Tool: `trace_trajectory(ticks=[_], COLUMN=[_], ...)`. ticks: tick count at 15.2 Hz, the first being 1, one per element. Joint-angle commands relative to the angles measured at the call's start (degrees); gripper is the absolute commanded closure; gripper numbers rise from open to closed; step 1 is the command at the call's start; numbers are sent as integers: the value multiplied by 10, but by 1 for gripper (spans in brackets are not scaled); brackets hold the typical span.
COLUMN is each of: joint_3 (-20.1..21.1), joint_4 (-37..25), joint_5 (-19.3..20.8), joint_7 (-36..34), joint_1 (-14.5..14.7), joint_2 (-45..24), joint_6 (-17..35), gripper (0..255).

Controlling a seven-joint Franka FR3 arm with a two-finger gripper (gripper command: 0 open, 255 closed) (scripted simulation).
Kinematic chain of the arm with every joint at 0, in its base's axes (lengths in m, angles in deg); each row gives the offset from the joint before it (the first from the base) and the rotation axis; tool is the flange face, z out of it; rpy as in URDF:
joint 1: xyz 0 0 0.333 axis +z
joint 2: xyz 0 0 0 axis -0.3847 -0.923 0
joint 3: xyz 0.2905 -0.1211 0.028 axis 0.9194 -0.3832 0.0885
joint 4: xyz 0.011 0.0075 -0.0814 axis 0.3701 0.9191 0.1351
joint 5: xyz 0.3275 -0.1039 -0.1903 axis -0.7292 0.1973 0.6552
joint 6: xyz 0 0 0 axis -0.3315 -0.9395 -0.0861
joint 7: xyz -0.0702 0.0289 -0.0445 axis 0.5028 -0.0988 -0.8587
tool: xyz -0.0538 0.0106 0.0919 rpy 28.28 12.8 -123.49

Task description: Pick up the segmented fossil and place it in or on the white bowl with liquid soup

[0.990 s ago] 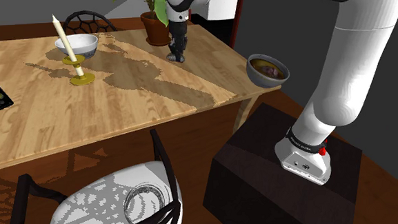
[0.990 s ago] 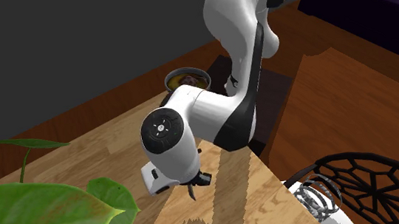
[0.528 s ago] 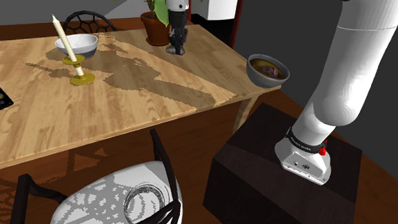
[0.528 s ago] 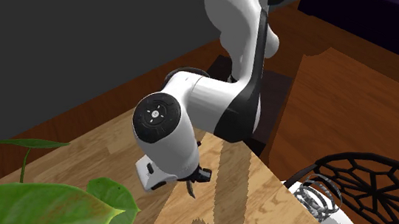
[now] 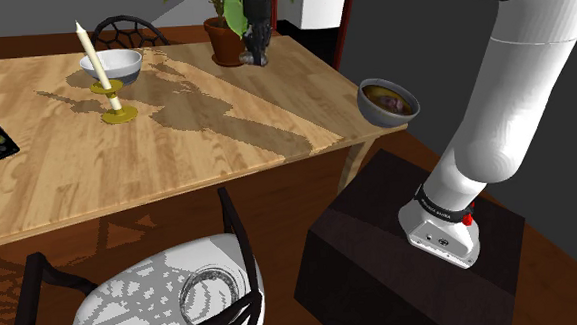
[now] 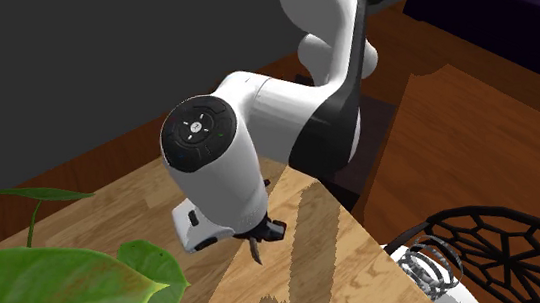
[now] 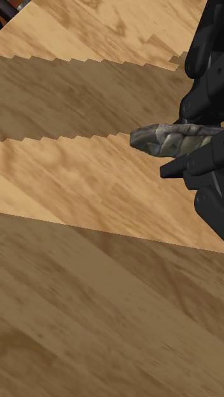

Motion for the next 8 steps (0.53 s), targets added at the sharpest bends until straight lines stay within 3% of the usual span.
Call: trace_trajectory(ticks=[1,4,8], joint_3=[0,0,-11], joint_4=[-10,-27,88], joint_5=[0,0,-4], joint_7=[-1,-1,28], joint_1=[0,0,-16], joint_2=[3,4,90], joint_6=[-14,-31,-3], gripper=[255,255,255])
